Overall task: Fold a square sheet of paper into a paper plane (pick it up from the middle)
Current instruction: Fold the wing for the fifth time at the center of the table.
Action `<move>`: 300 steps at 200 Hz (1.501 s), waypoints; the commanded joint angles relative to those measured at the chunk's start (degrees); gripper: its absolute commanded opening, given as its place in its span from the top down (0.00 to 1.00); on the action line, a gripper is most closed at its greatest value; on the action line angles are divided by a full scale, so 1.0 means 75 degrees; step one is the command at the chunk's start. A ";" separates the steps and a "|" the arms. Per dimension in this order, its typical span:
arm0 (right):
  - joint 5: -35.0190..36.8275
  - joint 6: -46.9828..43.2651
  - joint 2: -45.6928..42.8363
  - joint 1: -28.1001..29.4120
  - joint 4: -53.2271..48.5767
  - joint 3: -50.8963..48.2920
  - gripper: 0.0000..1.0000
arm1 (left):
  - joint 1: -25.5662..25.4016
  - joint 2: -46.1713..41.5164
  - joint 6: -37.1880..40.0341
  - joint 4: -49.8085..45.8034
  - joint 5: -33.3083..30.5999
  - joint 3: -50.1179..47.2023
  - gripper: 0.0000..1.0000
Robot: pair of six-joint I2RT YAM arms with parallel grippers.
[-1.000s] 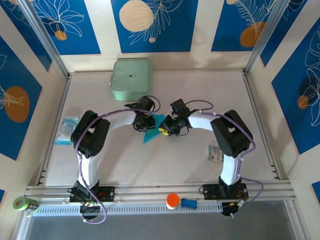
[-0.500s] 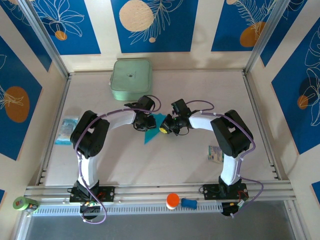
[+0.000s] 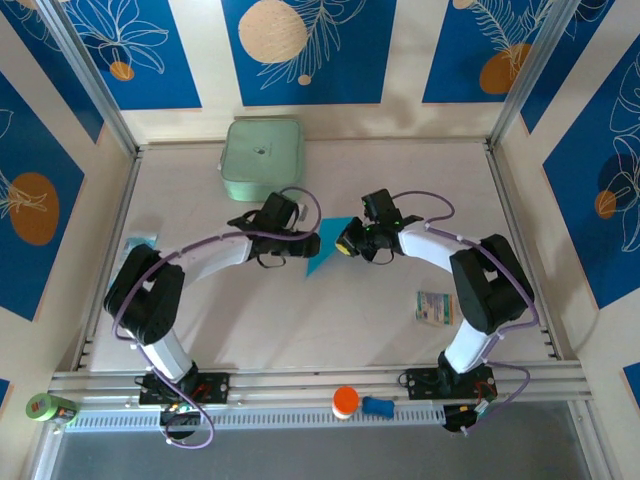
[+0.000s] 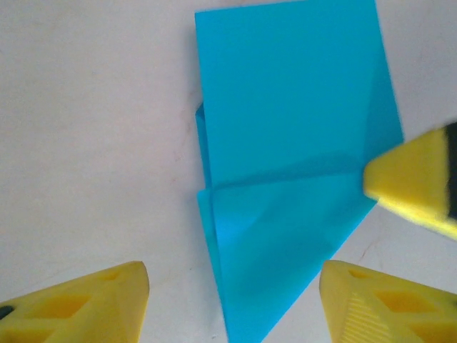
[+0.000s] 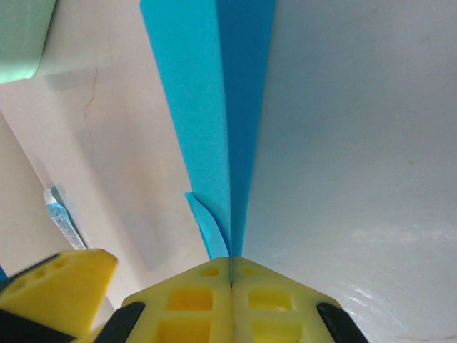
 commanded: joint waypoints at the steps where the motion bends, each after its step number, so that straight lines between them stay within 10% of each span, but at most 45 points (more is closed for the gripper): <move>1: 0.0022 0.0044 -0.0121 -0.0052 -0.0626 0.0162 1.00 | -0.0392 -0.0343 0.1303 0.1444 -0.0045 -0.0646 0.32; 126: -0.0497 0.0486 0.0016 -0.0216 -0.0986 0.0464 1.00 | -0.1814 0.0395 0.4876 0.3276 -0.2165 -0.1340 0.45; 300: -0.0921 0.0669 0.0238 -0.0269 -0.1054 0.0580 1.00 | -0.2046 0.0702 0.5151 0.3822 -0.2996 -0.1661 0.74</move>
